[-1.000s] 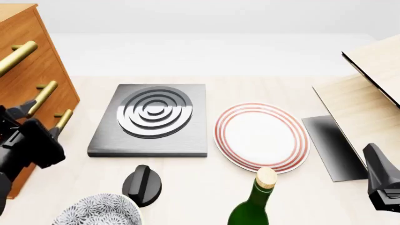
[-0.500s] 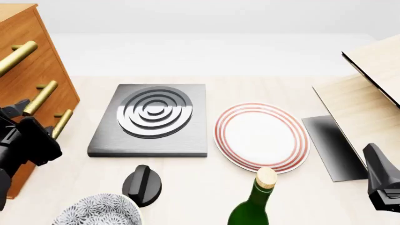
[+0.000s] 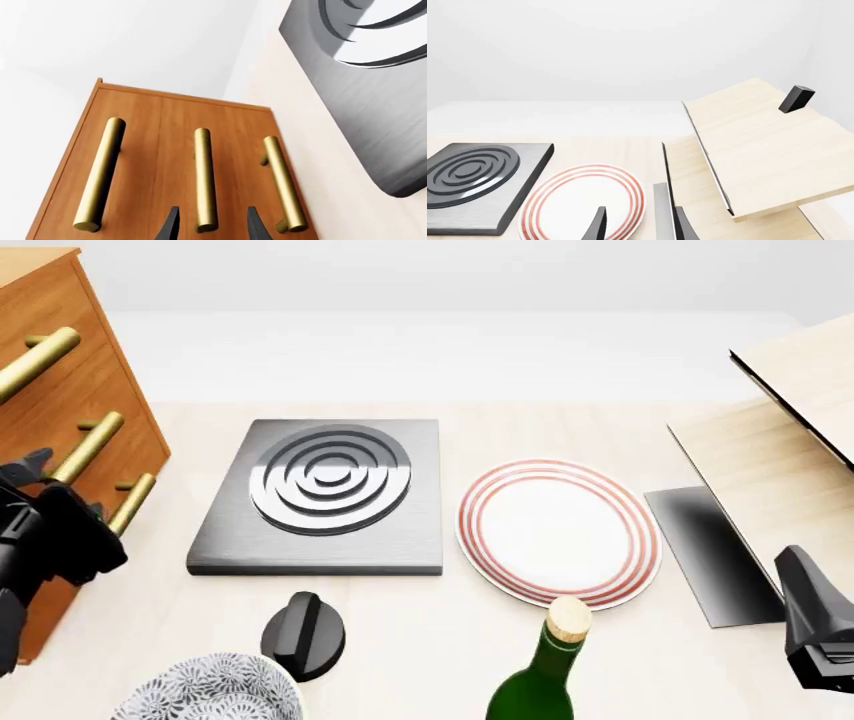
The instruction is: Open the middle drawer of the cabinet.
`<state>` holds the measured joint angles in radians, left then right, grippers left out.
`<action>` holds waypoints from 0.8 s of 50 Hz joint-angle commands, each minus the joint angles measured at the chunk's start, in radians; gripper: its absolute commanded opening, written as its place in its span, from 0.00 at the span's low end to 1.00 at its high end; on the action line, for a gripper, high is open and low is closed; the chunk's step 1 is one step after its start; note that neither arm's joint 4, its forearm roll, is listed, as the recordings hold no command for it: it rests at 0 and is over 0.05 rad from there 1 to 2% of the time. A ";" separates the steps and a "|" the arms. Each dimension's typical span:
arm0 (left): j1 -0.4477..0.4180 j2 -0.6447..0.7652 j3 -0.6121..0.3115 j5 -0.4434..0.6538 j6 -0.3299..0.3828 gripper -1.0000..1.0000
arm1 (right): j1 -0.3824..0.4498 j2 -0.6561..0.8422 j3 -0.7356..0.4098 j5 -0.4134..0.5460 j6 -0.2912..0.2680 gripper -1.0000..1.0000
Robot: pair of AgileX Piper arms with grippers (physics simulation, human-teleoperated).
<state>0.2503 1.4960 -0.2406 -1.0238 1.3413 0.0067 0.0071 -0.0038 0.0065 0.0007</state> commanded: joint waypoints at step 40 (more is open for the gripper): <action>0.033 0.113 -0.019 -0.143 0.053 0.00 | -0.002 0.000 0.001 -0.003 0.000 1.00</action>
<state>0.3026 1.5930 -0.2648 -1.1564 1.3777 0.0067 0.0071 -0.0038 0.0065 0.0007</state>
